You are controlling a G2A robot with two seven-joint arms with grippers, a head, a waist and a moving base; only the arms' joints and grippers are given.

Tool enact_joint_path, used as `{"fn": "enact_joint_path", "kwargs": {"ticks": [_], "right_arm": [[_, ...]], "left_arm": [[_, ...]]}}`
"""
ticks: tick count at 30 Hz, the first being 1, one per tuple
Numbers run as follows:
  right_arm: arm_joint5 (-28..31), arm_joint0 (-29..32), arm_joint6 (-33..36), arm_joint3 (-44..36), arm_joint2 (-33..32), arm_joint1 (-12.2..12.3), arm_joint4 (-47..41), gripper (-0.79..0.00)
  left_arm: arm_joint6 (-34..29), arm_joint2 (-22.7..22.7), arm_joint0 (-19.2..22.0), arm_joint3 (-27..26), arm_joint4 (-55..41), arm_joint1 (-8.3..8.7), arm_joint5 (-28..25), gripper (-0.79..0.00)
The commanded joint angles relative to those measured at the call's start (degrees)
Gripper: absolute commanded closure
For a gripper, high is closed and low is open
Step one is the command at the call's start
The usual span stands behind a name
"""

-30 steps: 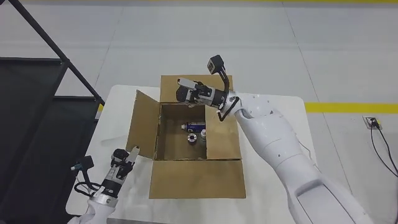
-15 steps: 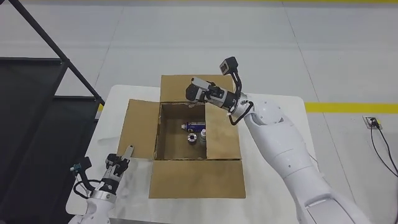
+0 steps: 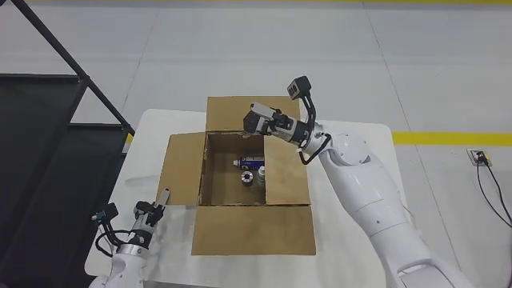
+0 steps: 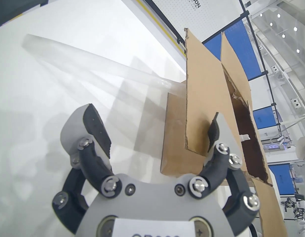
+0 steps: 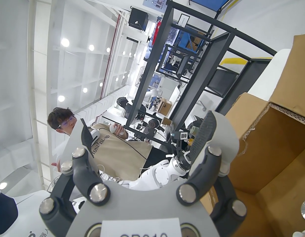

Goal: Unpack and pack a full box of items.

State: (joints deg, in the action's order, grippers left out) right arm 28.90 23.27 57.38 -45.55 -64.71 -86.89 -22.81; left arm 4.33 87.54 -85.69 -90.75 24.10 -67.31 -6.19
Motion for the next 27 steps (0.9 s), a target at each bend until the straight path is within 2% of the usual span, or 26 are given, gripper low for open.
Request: {"fn": "enact_joint_path", "kwargs": {"ticks": [1,11,18,23,27], "right_arm": [[-0.3,0.2,-0.3,-0.2,-0.1,0.1,0.3,-0.785],[0.3,4.1,-0.2,-4.8,-3.1,1.8,1.7,-0.785],[0.9,9.2,-0.5,-9.4,-6.9,3.5,1.4,-0.785],[2.1,13.4,-0.2,-13.1,-10.4,4.8,1.0,-0.785],[2.8,17.4,0.0,-17.3,-13.6,6.0,1.3,-0.785]], "left_arm": [[0.3,0.1,-0.3,-0.7,-0.2,-0.08,-0.6,-0.785],[3.4,2.8,-4.8,-10.9,0.8,-0.24,-2.4,-0.785],[6.1,3.9,-10.3,-21.4,5.1,-0.38,-4.2,-0.785],[5.9,1.7,-12.9,-27.4,9.4,-0.59,-5.0,-0.785],[2.1,-1.6,-12.0,-29.6,12.1,-0.71,-5.1,-0.785]]}}
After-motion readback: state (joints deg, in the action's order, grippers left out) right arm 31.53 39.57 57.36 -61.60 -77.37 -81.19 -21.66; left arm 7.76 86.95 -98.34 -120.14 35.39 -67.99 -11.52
